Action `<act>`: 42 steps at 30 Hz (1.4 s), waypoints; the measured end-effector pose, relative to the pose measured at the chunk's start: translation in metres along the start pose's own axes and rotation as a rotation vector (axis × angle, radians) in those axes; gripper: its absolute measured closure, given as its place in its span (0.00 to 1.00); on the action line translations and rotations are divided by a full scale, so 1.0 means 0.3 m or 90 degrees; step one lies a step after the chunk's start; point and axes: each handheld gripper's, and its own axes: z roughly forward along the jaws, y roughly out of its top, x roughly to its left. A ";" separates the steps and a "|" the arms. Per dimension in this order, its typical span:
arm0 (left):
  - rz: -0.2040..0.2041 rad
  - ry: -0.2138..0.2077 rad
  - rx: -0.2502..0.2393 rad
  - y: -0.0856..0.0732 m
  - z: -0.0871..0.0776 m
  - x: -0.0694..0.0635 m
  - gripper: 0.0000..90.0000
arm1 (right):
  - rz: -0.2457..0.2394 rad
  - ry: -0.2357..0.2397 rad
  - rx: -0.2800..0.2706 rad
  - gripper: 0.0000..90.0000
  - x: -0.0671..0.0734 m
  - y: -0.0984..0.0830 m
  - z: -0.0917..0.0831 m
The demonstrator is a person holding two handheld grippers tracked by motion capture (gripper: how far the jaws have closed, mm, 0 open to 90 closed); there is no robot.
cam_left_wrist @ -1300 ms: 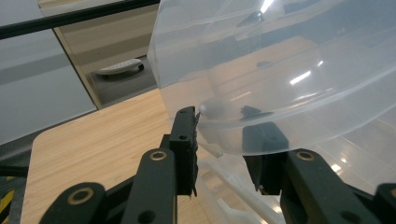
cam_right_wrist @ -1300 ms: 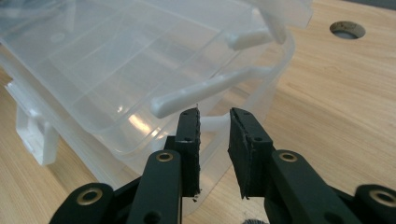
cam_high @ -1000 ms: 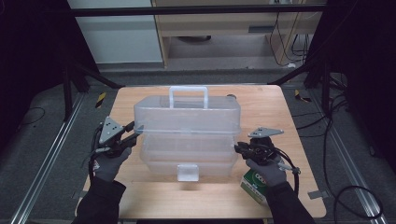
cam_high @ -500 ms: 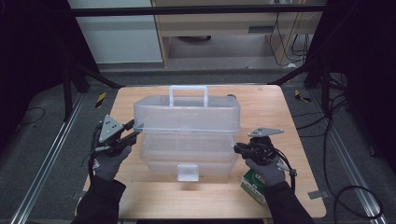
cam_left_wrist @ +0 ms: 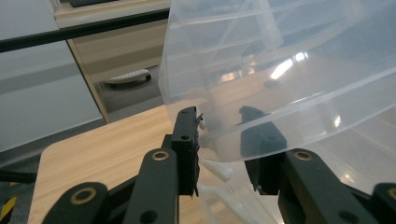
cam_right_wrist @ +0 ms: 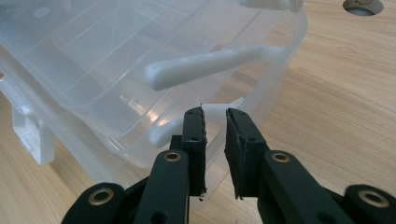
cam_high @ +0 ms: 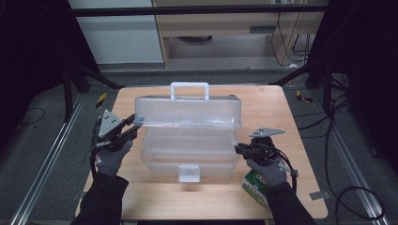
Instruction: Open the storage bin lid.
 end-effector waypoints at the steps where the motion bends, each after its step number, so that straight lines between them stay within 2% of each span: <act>1: -0.004 0.003 -0.002 0.004 0.002 0.000 0.75 | 0.000 0.000 0.000 0.87 0.000 0.000 0.000; 10: -0.012 0.016 -0.008 0.046 0.030 0.016 0.77 | 0.001 -0.002 0.002 0.87 0.001 0.001 0.000; 13: -0.020 0.025 0.005 0.054 0.035 0.012 0.79 | -0.001 -0.002 0.002 0.87 0.001 0.001 0.000; 16: -0.004 0.031 -0.003 0.064 0.045 0.022 0.80 | 0.000 -0.001 0.002 0.87 0.000 0.001 0.000; 22: 0.000 0.041 0.001 0.078 0.056 0.022 0.81 | -0.006 -0.007 0.001 0.87 0.000 0.002 0.001; 32: -0.002 0.052 0.005 0.100 0.081 0.037 0.84 | -0.003 -0.009 0.001 0.87 -0.003 0.004 0.002; 42: -0.017 0.049 0.007 0.120 0.102 0.052 0.85 | -0.003 -0.011 0.003 0.87 -0.001 0.005 0.003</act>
